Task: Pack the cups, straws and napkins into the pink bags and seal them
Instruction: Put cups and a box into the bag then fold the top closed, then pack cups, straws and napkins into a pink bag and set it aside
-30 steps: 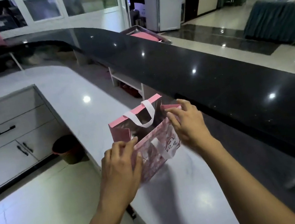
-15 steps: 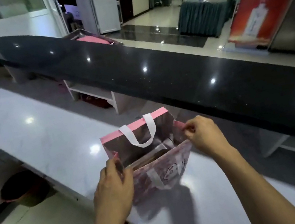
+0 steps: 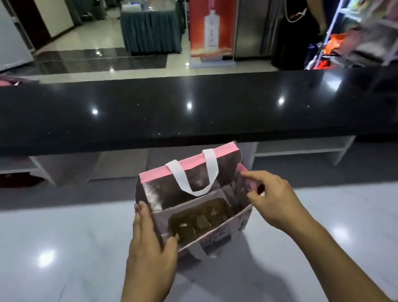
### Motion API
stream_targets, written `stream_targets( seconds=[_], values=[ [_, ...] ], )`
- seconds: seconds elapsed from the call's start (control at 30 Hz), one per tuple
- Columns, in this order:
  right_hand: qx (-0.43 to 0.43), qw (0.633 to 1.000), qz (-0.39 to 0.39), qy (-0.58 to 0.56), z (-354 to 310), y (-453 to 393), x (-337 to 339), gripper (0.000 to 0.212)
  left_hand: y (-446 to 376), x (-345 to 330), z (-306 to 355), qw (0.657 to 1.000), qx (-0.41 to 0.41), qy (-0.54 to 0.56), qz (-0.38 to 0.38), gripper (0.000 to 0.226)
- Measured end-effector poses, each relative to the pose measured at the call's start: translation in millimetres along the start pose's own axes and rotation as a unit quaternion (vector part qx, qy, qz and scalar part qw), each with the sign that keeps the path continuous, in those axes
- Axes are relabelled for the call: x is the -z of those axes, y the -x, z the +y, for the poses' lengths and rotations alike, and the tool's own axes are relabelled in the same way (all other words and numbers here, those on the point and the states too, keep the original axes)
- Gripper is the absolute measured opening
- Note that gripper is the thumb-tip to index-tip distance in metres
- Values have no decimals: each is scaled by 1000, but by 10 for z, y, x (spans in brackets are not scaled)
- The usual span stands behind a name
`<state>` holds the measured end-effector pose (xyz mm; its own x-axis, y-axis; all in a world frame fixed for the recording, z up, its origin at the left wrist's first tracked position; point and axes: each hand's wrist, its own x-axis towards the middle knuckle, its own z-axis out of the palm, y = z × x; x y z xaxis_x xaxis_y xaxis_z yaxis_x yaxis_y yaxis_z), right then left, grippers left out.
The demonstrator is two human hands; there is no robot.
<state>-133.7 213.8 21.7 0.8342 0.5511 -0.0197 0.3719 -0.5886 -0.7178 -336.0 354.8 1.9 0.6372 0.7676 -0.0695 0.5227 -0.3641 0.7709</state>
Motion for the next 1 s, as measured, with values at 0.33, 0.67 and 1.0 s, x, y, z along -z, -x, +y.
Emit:
stream_targets(
  seconds=[0.33,0.67,1.0],
  values=[
    [-50,992,110,-24,1499,608,1270,49,503,-1293,1140,991,-89,5,-102,81],
    [-74,980,176,-49,2929,1160,2619,50,1247,-2729,2250,980,-139,14,-140,84],
    [-100,967,231,-35,4194,1050,3727,56,1402,-4100,3315,966,-160,21,-201,85]
  ],
)
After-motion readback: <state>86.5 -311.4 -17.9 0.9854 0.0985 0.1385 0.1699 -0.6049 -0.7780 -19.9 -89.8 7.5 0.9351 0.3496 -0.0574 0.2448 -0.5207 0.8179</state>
